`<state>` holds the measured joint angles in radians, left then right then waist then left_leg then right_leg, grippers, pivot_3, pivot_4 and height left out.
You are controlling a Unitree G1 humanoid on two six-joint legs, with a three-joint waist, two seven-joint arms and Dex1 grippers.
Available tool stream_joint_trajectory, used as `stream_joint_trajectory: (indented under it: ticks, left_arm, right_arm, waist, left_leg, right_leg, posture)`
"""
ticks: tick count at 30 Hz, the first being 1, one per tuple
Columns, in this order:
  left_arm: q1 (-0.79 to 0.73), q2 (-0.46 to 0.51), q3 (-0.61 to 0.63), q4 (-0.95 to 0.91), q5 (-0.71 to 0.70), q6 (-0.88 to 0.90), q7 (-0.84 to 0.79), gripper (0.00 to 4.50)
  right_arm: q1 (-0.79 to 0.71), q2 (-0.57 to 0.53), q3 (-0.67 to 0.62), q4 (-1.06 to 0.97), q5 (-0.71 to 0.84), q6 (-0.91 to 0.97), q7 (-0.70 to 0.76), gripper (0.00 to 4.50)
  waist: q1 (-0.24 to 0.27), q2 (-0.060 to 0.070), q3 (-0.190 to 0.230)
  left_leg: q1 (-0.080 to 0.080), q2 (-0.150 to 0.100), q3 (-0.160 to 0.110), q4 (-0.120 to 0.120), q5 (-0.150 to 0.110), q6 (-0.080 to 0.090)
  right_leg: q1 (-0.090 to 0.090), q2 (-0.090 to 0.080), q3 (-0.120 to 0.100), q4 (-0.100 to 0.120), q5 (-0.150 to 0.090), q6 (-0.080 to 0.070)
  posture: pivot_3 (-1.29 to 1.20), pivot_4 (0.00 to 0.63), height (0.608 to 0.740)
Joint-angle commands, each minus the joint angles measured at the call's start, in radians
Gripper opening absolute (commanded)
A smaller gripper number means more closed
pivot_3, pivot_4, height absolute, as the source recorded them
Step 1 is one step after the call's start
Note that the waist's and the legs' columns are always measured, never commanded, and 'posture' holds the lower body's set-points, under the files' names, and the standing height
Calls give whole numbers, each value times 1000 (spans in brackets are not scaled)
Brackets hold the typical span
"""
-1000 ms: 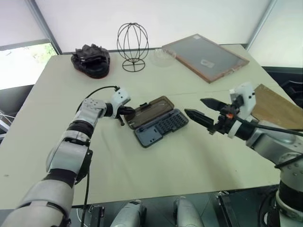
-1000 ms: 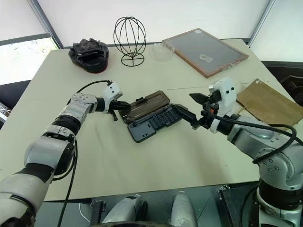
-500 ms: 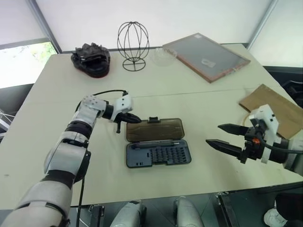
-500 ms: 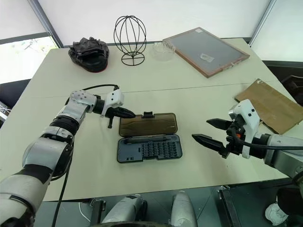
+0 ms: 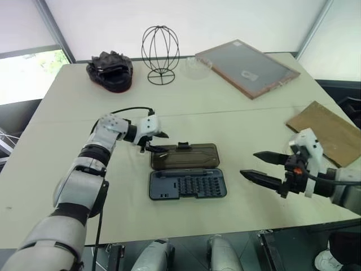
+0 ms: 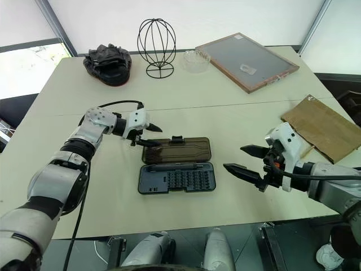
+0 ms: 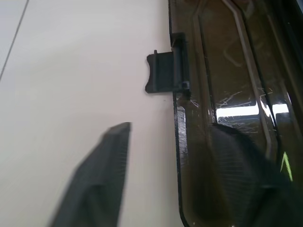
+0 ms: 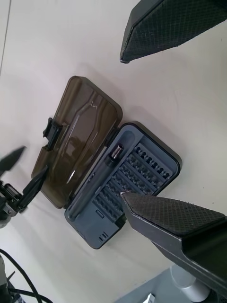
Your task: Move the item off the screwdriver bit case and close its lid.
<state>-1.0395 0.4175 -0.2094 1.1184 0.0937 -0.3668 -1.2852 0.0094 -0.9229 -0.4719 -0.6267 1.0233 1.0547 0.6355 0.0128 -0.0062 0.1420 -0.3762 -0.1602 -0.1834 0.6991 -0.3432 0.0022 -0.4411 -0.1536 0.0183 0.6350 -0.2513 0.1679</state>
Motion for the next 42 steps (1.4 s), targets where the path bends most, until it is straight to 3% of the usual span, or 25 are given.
stream_joint_trajectory:
  ticks: [1, 4, 9, 13, 16, 18, 22, 34, 42]
  left_arm:
    - [-39, -3, 117, -18, -104, 80, 44, 4482]
    - [-40, 24, 234, -139, -268, 370, -41, 4482]
    - [300, 140, 231, -825, -460, 835, -83, 4482]
    - [568, 224, 233, -1259, -550, 1016, -7, 2688]
    - [697, 265, 228, -1421, -556, 1034, 37, 1132]
    - [750, 287, 198, -1461, -503, 954, 59, 74]
    - [772, 298, 153, -1440, -453, 887, 98, 74]
    - [875, 346, 22, -1376, -319, 696, 98, 74]
    - [877, 351, -4, -1354, -289, 647, 125, 74]
  right_arm:
    - [-12, 1, 4, 3, -13, -45, 13, 4500]
    - [-41, 6, 13, 35, -42, -77, 1, 4500]
    - [-210, 54, 141, 152, -154, -128, -80, 4500]
    - [-360, 111, 244, 257, -254, -202, -83, 4500]
    - [-443, 147, 323, 325, -336, -266, -58, 4500]
    - [-500, 176, 381, 388, -396, -307, -48, 4500]
    - [-571, 234, 421, 476, -446, -319, -50, 4500]
    - [-696, 363, 603, 718, -619, -393, 78, 4500]
    - [-760, 377, 733, 865, -722, -411, 240, 4500]
  waist:
    - [0, 0, 0]
    - [-4, 0, 0]
    - [-41, 1, -1]
    - [-44, 2, 0]
    - [-23, 2, 1]
    - [-18, 3, 1]
    - [1, 4, 1]
    - [-10, 4, 1]
    - [-9, 4, 1]
  left_leg:
    - [0, 0, 0, 0, 0, 0]
    - [0, 0, 0, 0, 0, 0]
    - [2, 0, 0, -2, 0, 0]
    - [2, 0, -1, -3, 0, 0]
    - [2, 0, -1, -1, 0, 0]
    - [3, 0, -1, -2, 0, 0]
    - [2, 0, -1, -1, 0, 0]
    - [3, 1, 1, -3, 0, 0]
    - [3, 1, 0, -4, 0, 0]
  right_leg:
    - [0, 0, 0, 0, 0, 0]
    - [0, 0, 0, 0, 0, 0]
    - [-2, 0, 1, 8, 0, 0]
    - [-3, 0, 2, 10, 0, 0]
    - [-3, 0, 2, 9, 0, 0]
    - [0, 1, 2, 2, 0, 0]
    - [2, 1, 2, -2, 0, -1]
    - [0, 1, 2, -2, 1, -2]
    - [1, 1, 1, -2, 1, -2]
  posture:
    - [0, 150, 740]
    - [0, 150, 740]
    - [0, 150, 740]
    - [0, 150, 740]
    - [0, 150, 740]
    - [0, 150, 740]
    - [0, 150, 740]
    - [0, 150, 740]
    - [0, 150, 740]
